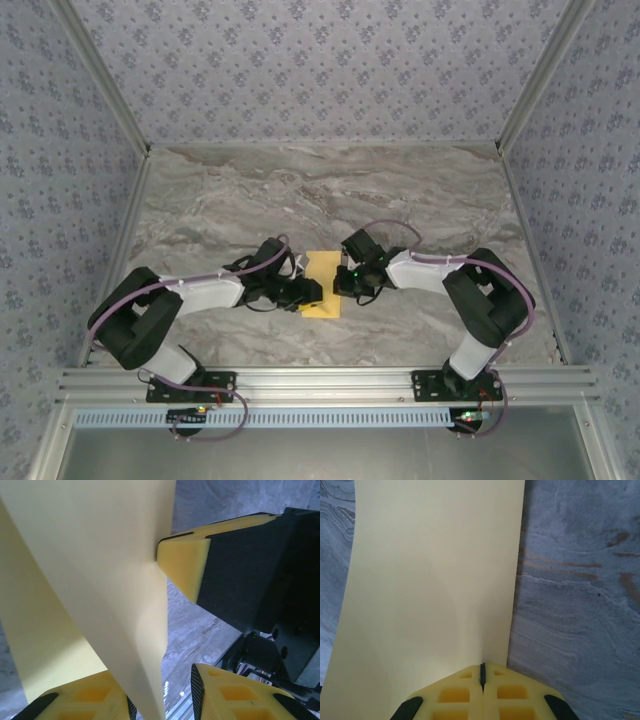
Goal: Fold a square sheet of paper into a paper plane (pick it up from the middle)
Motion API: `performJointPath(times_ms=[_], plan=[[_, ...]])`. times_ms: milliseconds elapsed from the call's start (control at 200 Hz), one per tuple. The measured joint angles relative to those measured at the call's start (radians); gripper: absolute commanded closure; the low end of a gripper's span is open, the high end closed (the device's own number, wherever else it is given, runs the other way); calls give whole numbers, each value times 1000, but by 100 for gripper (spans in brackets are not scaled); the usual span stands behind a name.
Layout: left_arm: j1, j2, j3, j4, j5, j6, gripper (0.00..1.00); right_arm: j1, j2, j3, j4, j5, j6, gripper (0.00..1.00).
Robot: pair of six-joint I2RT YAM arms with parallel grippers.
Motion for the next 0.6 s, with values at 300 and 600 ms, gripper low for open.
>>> performJointPath(times_ms=[300, 600], plan=[[0, 63, 42, 84, 7, -30, 44, -37, -35, -47, 37, -38, 23, 98], [0, 123, 82, 129, 11, -39, 35, -133, -224, -167, 58, -47, 71, 74]])
